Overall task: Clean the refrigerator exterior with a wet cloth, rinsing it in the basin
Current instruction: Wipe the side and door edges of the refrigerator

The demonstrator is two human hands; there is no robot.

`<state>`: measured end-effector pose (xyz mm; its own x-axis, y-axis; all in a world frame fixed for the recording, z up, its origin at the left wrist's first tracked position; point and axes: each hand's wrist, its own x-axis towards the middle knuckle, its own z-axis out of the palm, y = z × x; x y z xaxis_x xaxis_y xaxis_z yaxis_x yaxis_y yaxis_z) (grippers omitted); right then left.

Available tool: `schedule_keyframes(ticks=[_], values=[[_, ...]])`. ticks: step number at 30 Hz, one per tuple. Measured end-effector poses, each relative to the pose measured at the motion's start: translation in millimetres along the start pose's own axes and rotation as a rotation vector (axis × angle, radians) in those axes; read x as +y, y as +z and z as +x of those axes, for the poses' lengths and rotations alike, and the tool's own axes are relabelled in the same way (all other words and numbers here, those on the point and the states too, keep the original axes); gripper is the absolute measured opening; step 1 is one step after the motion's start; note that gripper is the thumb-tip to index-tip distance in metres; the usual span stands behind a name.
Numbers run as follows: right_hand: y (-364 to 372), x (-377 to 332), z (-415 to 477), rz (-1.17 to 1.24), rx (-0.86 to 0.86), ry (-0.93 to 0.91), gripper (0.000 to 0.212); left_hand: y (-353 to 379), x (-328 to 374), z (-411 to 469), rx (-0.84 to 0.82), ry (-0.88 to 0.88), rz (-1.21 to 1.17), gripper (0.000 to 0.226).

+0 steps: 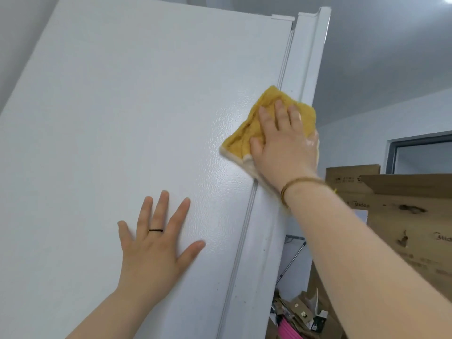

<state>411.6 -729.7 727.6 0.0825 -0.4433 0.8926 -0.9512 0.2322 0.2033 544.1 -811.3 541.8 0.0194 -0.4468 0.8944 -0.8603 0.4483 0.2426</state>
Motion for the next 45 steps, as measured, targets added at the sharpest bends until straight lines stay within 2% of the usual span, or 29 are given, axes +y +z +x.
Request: schedule_keyframes(ticks=[3,6,10,18,26,29,33,35,38,42,45], values=[[27.7,-6.7,-45.6,-0.086,0.006,-0.075,0.053,0.9,-0.2,0.7,0.001,-0.011,-0.001,0.068],[28.9,-6.9,-60.6,-0.056,-0.004,-0.103,0.055,1.2,0.0,-0.1,0.007,-0.006,0.009,0.068],[9.3,9.7,-11.5,-0.039,-0.045,-0.109,0.059,6.8,-1.6,-2.0,0.055,0.002,0.007,0.068],[-46.2,26.0,110.1,-0.054,0.071,-0.010,0.059,14.5,-5.1,-0.1,0.119,0.037,-0.038,0.063],[-64.4,31.8,144.1,-0.030,0.114,-0.018,0.056,21.1,-8.3,2.5,0.127,0.063,-0.110,0.065],[-55.1,27.0,122.8,-0.014,0.123,-0.034,0.054,18.7,-8.1,2.8,0.123,0.057,-0.089,0.065],[-30.2,16.5,62.3,0.009,0.051,-0.017,0.057,18.0,-8.5,3.0,0.143,0.057,-0.034,0.064],[-7.6,4.2,21.8,0.012,0.034,-0.004,0.058,12.7,-6.8,2.0,0.090,0.044,-0.021,0.063],[36.0,-6.5,-49.9,-0.031,0.190,-0.086,0.056,4.5,-2.8,1.6,0.019,0.011,0.026,0.066],[79.3,-6.0,-139.0,-0.037,0.168,-0.231,0.058,4.3,-1.2,-3.6,0.018,-0.015,-0.043,0.070],[79.1,1.1,-157.4,-0.029,0.180,-0.367,0.055,-0.9,2.8,-7.2,-0.048,-0.061,-0.111,0.085]])
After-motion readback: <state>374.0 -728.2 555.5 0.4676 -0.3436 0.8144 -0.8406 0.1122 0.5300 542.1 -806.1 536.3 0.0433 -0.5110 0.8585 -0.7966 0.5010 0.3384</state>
